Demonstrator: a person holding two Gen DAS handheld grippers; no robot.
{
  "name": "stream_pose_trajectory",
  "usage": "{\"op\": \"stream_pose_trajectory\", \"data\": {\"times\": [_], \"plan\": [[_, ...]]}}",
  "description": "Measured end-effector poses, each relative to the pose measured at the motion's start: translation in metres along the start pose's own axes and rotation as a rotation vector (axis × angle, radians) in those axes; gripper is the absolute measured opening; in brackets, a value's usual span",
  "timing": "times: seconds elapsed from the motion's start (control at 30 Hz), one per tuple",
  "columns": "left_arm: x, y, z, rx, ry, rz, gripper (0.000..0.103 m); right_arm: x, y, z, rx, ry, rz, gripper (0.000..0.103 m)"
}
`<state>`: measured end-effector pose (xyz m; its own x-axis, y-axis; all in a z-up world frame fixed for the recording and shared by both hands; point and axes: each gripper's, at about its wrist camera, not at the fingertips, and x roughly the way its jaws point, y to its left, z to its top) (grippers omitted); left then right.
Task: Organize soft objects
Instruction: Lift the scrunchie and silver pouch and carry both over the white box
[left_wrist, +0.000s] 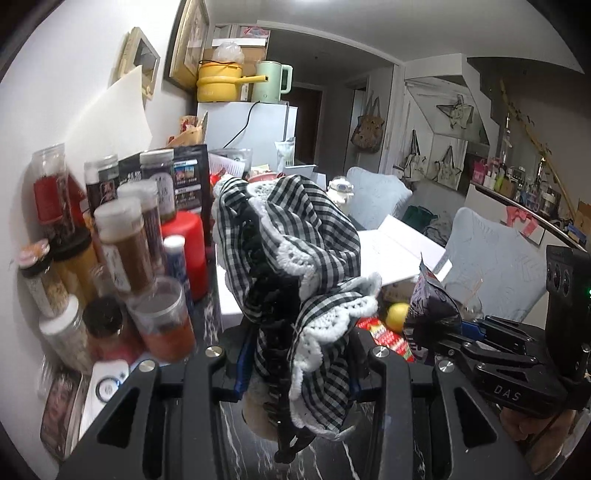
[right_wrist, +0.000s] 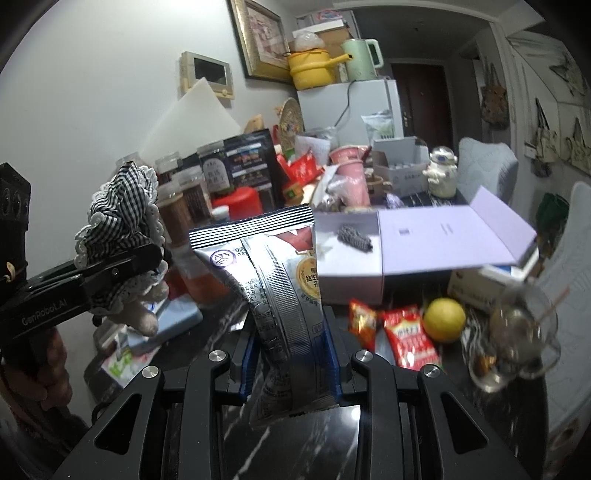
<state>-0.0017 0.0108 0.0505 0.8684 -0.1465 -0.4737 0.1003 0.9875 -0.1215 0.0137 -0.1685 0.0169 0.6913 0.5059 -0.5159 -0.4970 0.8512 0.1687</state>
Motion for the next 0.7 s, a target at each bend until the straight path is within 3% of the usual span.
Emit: {"op": "stream_pose_trajectory", "data": {"times": [0.4, 0.7], "plan": [[0.042, 0.007, 0.049, 0.003, -0.054, -0.017, 0.039, 0.036, -0.015, 0.066, -0.028, -0.054, 0.002, 0.030], [0.096, 0.015, 0.078, -0.019, -0.052, 0.001, 0.039, 0.071, -0.035, 0.104, -0.040, -0.080, -0.017, 0.030]]}}
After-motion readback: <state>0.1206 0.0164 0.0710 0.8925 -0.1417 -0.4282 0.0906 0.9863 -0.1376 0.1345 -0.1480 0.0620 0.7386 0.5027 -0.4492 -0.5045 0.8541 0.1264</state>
